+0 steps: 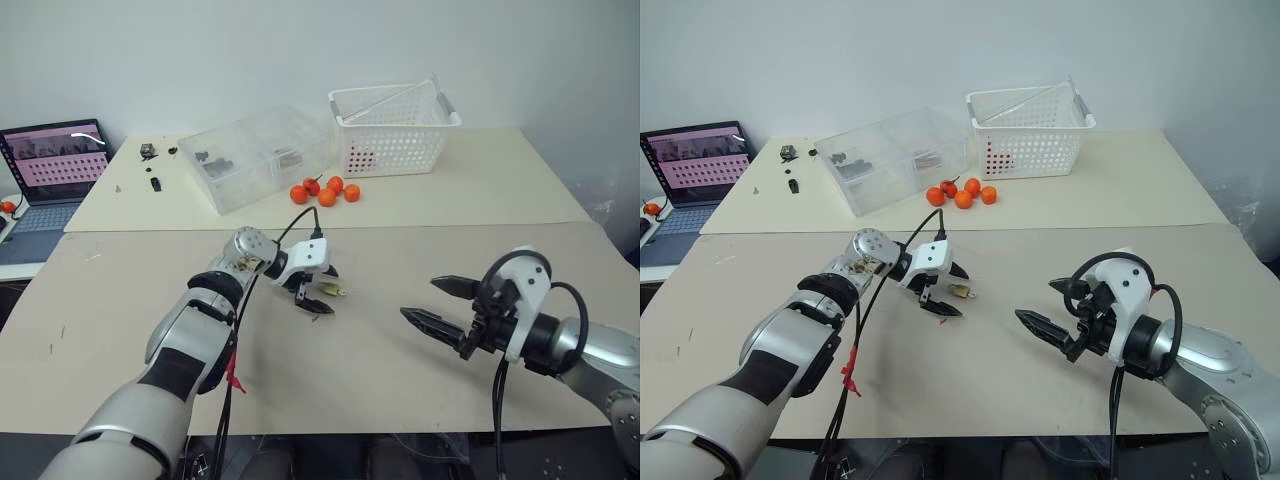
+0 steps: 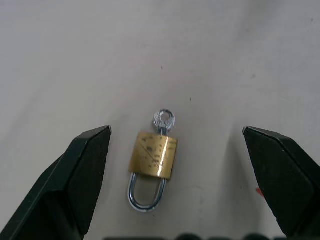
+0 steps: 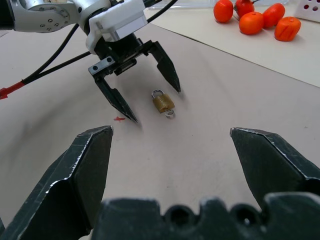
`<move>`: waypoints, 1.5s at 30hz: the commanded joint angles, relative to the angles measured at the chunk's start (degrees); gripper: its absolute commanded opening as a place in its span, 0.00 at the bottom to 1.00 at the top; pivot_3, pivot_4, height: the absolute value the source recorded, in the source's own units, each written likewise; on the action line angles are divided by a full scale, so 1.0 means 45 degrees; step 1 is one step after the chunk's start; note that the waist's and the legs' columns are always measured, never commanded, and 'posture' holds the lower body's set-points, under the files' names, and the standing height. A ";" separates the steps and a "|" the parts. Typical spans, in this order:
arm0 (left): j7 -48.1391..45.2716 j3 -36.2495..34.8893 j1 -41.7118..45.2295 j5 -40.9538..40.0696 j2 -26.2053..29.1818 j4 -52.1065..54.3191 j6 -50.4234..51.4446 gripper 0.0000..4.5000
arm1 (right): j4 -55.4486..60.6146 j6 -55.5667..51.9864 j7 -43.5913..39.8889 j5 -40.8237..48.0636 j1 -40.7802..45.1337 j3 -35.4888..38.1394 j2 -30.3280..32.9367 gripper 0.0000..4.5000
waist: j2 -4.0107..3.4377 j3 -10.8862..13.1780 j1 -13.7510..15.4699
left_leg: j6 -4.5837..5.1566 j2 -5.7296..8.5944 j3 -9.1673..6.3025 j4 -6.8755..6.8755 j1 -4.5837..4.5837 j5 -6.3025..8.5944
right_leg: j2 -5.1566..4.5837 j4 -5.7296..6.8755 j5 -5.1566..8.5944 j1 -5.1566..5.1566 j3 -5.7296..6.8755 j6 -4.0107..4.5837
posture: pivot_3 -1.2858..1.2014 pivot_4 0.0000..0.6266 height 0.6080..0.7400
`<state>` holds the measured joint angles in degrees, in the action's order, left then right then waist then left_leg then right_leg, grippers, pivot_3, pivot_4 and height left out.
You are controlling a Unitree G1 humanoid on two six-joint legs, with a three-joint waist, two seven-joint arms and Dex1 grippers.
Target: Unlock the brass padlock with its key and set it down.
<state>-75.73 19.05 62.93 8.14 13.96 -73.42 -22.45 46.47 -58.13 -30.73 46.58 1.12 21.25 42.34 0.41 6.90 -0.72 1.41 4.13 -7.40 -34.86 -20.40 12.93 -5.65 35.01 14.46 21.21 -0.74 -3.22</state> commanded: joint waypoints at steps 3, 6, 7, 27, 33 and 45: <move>0.0471 -0.0366 0.0421 0.0412 0.0155 -0.0220 -0.0067 1.00 | 0.0277 0.0114 0.0248 0.0415 -0.0016 0.0429 0.0507 0.99 | 0.0000 0.0000 -0.0006 | 0.0021 -0.0007 0.0001 -0.0001 0.0011 0.0012 | 0.0011 -0.0001 0.0001 -0.0007 -0.0002 -0.0002 | 0.52 0.24 1.00; 0.0507 -0.0385 0.0285 0.0545 0.0121 -0.0275 -0.0061 1.00 | 0.0184 0.0271 0.0227 0.0347 -0.0080 0.0408 0.0700 0.99 | -0.0008 -0.0005 0.0005 | 0.0026 -0.0008 0.0001 -0.0001 0.0009 0.0015 | 0.0014 -0.0003 0.0001 -0.0007 -0.0002 -0.0002 | 0.52 0.24 1.00; 0.0498 -0.0400 0.0186 0.0586 0.0101 -0.0295 -0.0035 1.00 | 0.0113 0.0329 0.0178 0.0241 -0.0074 0.0385 0.0808 0.99 | -0.0008 -0.0005 0.0005 | 0.0028 -0.0008 0.0001 -0.0003 0.0008 0.0017 | 0.0015 -0.0003 0.0001 -0.0007 -0.0002 -0.0002 | 0.52 0.24 1.00; 0.0334 -0.1051 -0.0276 0.0704 -0.0300 -0.0195 0.0340 0.17 | -0.0253 0.0826 0.0190 -0.0517 -0.0073 -0.0002 0.1199 1.00 | -0.0007 -0.0008 0.0090 | 0.0031 -0.0009 0.0001 -0.0026 0.0018 0.0019 | 0.0020 0.0001 0.0001 -0.0030 -0.0001 -0.0002 | 0.52 0.24 1.00; -0.0786 -0.1085 -0.0446 0.0596 0.0043 0.0222 0.0184 0.17 | -0.0433 0.0974 0.0065 -0.0757 0.0027 -0.0365 0.1175 1.00 | -0.0012 -0.0013 0.0088 | 0.0031 -0.0012 0.0000 -0.0021 0.0024 0.0019 | 0.0022 0.0000 0.0000 -0.0032 -0.0002 -0.0005 | 0.52 0.24 1.00; -0.2773 -0.1021 -0.1757 0.0320 0.1421 0.1745 0.0597 0.17 | -0.1162 0.1363 -0.0230 -0.1431 0.0728 -0.1571 0.1117 1.00 | -0.0046 -0.0034 -0.0073 | 0.0078 -0.0033 -0.0005 -0.0024 0.0037 0.0046 | 0.0054 0.0003 -0.0001 -0.0025 -0.0015 -0.0002 | 0.52 0.24 1.00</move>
<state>-86.99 13.95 55.73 9.27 19.33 -66.82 -20.87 40.86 -54.04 -31.37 40.85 3.30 14.23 46.96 0.20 6.75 -1.05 1.77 3.97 -7.42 -34.97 -20.24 13.15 -5.41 35.02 14.45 21.10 -0.81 -3.23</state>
